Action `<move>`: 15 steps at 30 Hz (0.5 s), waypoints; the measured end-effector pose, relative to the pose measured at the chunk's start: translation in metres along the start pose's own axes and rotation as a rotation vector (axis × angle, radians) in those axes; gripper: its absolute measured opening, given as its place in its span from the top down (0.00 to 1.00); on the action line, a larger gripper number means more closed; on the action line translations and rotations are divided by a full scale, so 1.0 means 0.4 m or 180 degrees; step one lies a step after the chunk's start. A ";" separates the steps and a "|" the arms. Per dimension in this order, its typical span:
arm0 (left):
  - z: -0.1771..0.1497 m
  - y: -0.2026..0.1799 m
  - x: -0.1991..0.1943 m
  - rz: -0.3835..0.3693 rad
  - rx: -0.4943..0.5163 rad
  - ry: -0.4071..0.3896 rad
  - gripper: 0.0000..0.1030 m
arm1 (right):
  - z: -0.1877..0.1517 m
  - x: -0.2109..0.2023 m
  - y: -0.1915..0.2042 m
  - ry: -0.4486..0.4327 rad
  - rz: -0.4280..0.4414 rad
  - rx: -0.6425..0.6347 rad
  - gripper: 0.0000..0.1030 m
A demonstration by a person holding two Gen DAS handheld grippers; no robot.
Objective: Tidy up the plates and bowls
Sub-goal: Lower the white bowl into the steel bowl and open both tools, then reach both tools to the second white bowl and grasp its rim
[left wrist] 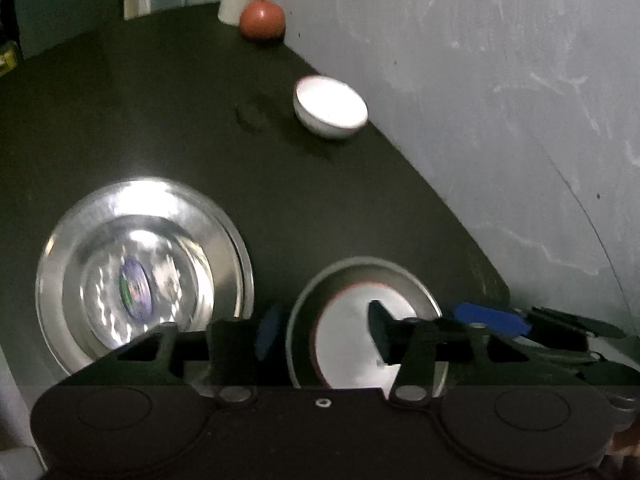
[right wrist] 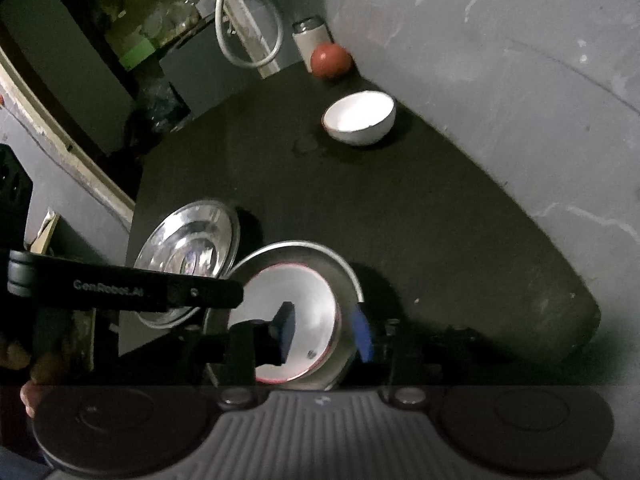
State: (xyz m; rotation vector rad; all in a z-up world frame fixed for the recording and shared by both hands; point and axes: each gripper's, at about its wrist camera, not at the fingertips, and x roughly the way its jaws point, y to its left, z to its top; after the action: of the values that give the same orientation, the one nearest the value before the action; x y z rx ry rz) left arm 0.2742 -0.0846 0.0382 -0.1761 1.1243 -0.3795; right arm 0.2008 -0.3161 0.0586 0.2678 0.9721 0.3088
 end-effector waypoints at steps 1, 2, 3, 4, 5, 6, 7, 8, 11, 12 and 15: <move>0.009 0.003 0.000 -0.0011 -0.0002 -0.0027 0.45 | 0.003 -0.001 -0.005 -0.0036 0.0002 0.0022 0.52; 0.022 0.006 0.000 -0.0019 -0.0010 -0.0060 0.44 | 0.006 -0.002 -0.010 -0.0080 0.0000 0.0046 0.47; 0.032 0.008 0.002 -0.0009 -0.0015 -0.0085 0.38 | 0.010 -0.002 -0.017 -0.0127 -0.0006 0.0071 0.39; 0.045 0.010 0.004 0.0017 -0.0012 -0.0114 0.34 | 0.014 0.002 -0.023 -0.0154 -0.0008 0.0096 0.36; 0.060 0.011 0.007 0.0059 0.0003 -0.0157 0.25 | 0.019 0.008 -0.031 -0.0168 -0.0012 0.0132 0.35; 0.072 0.010 0.011 0.0085 0.0017 -0.0195 0.19 | 0.025 0.013 -0.039 -0.0179 -0.0017 0.0178 0.33; 0.088 0.012 0.016 0.0117 0.0035 -0.0241 0.18 | 0.031 0.019 -0.047 -0.0196 -0.0020 0.0221 0.30; 0.101 0.014 0.023 0.0137 0.0041 -0.0269 0.15 | 0.038 0.025 -0.054 -0.0218 -0.0022 0.0252 0.28; 0.145 0.025 0.048 0.0219 -0.0017 -0.0363 0.04 | 0.060 0.041 -0.070 -0.0309 -0.0039 0.0339 0.18; 0.157 0.029 0.054 0.0282 -0.0048 -0.0408 0.04 | 0.067 0.048 -0.076 -0.0334 -0.0047 0.0372 0.15; 0.204 0.038 0.076 0.0420 -0.0112 -0.0477 0.01 | 0.092 0.075 -0.096 -0.0362 -0.0045 0.0495 0.10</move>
State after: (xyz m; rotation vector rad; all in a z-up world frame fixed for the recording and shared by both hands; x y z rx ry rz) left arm 0.3625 -0.0866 0.0424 -0.1576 0.9892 -0.2253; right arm 0.2527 -0.3434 0.0420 0.4159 0.8865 0.2028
